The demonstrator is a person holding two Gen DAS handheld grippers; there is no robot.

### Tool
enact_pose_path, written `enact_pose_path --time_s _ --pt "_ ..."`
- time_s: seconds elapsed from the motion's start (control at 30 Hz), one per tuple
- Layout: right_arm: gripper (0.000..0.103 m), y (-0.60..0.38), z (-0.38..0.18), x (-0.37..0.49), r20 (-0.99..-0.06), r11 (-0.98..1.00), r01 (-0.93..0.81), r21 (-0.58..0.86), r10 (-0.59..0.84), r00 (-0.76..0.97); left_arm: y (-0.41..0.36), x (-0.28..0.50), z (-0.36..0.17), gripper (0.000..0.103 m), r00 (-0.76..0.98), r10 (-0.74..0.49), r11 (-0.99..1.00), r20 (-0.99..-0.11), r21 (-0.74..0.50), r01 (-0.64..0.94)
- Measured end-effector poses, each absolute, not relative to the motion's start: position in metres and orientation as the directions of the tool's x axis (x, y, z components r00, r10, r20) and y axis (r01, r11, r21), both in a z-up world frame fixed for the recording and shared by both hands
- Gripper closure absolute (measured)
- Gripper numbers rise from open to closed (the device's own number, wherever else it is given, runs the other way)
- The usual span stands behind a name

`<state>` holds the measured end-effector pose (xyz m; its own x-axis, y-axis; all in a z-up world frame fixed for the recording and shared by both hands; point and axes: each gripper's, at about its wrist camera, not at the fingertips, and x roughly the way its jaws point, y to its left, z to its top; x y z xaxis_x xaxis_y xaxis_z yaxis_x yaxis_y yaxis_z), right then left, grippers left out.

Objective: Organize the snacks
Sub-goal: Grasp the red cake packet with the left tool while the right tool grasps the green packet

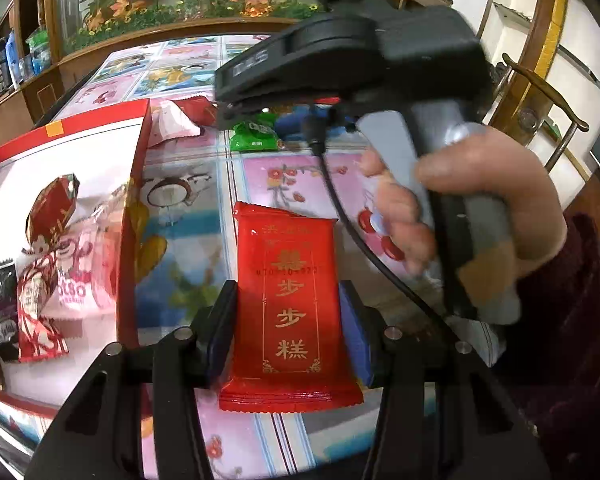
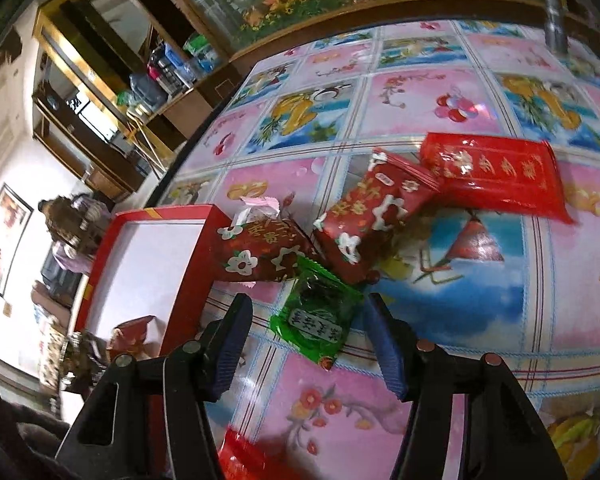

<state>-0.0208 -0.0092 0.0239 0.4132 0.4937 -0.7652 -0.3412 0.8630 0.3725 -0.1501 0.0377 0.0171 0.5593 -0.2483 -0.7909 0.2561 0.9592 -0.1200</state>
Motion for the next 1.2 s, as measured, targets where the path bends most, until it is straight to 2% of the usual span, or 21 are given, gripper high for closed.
enact_pose_path --time_s 0.17,0.33,0.47,0.57,0.83,1.0,1.2 --pt "0.066 0.011 0.023 -0.028 -0.799 0.911 -0.377 0.166 0.349 0.490 0.037 -0.155 0.018 0.055 0.563 -0.244 0.960 -0.790 -0.116 0.253" --pt "0.069 0.019 0.020 -0.038 -0.790 0.915 -0.404 -0.023 0.231 0.568 0.039 -0.155 0.020 0.055 0.549 -0.267 0.958 -0.792 -0.156 0.241" --pt "0.070 0.002 0.022 -0.033 -0.794 0.922 -0.384 0.036 0.260 0.549 0.044 -0.153 0.020 0.055 0.531 -0.306 0.949 -0.791 -0.211 0.232" --pt "0.070 -0.025 0.025 -0.028 -0.788 0.918 -0.357 0.172 0.346 0.509 0.044 -0.154 0.023 0.055 0.532 -0.318 0.946 -0.785 -0.226 0.232" --pt "0.070 -0.080 0.030 -0.023 -0.734 0.886 -0.264 0.381 0.463 0.496 0.043 -0.148 0.036 0.055 0.545 -0.339 0.939 -0.767 -0.246 0.239" --pt "0.070 -0.088 0.033 -0.024 -0.709 0.863 -0.269 0.427 0.505 0.492 0.047 -0.147 0.045 0.055 0.569 -0.331 0.943 -0.753 -0.241 0.230" --pt "0.071 -0.071 0.041 -0.033 -0.666 0.816 -0.360 0.452 0.577 0.472 0.071 -0.143 0.061 0.055 0.624 -0.299 0.954 -0.722 -0.233 0.187"
